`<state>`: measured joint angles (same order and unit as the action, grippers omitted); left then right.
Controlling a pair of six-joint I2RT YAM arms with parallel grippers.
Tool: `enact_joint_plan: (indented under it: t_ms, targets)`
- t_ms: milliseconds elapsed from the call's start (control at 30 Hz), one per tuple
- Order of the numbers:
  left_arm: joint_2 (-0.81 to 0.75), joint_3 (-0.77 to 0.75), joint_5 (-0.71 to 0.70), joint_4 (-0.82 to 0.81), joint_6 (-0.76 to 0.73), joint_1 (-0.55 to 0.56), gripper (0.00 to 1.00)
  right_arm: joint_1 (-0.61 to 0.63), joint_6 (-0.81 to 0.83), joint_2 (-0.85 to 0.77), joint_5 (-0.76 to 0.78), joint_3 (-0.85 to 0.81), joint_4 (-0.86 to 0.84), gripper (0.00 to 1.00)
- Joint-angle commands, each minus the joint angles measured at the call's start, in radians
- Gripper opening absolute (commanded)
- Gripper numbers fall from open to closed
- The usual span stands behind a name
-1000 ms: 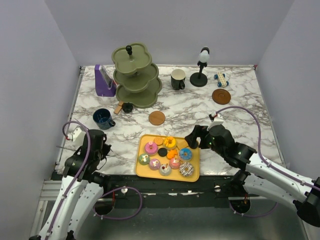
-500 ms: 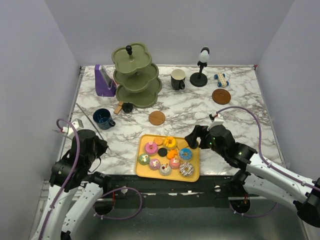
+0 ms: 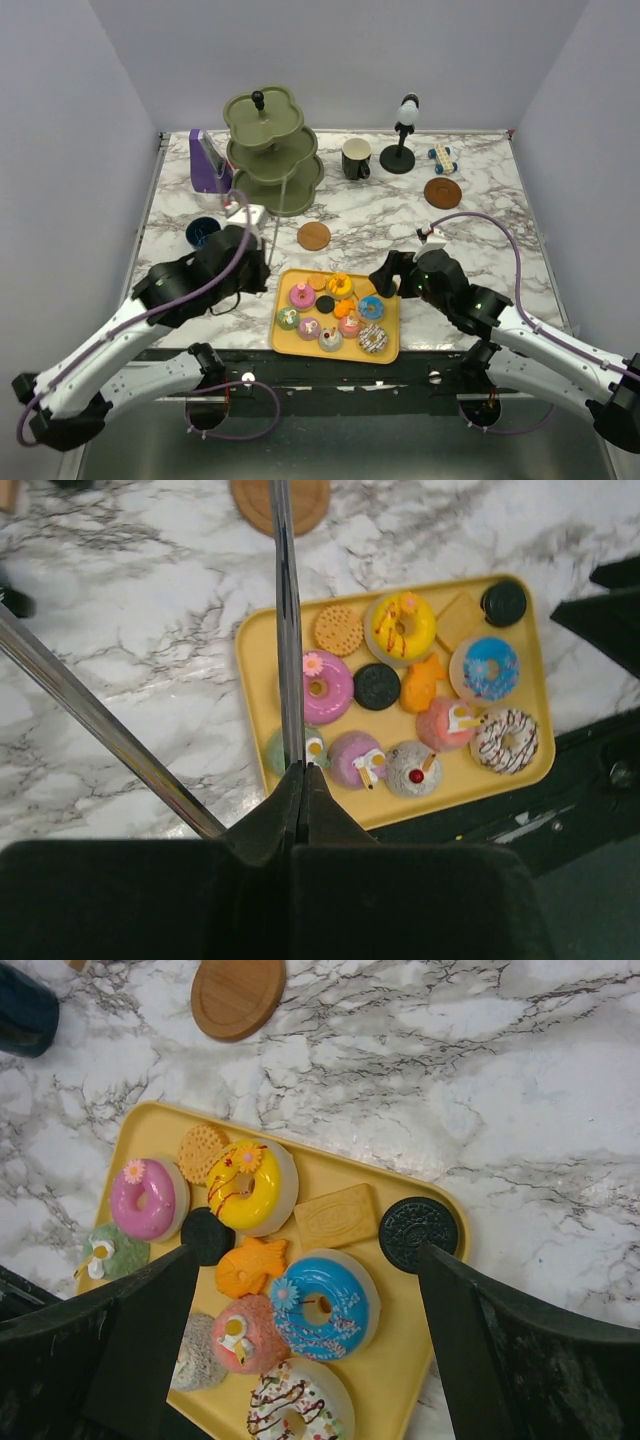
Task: Serve the afternoon tea
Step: Place the clamp at the center of the board.
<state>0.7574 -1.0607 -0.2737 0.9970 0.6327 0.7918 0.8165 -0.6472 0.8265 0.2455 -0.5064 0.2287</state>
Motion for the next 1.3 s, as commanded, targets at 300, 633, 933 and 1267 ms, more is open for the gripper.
enact_joint_plan:
  t_ms: [300, 633, 933, 1267]
  targets:
    - [0.167, 0.118, 0.041, -0.154, -0.240, 0.200, 0.00, 0.004, 0.025, 0.000, 0.000, -0.027, 0.016, 0.98]
    - [0.219, 0.263, 0.112, -0.242, -0.163, 0.151, 0.00, 0.004, 0.031, 0.025, -0.025, -0.025, -0.005, 0.98]
    - [0.253, 0.324, 0.204, -0.358, -0.183, -0.056, 0.00, 0.004, 0.032, 0.012, -0.031, -0.019, -0.004, 0.98]
    - [0.418, 0.287, 0.235, -0.390, -0.198, -0.136, 0.00, 0.004, 0.033, 0.012, -0.035, -0.015, -0.003, 0.98]
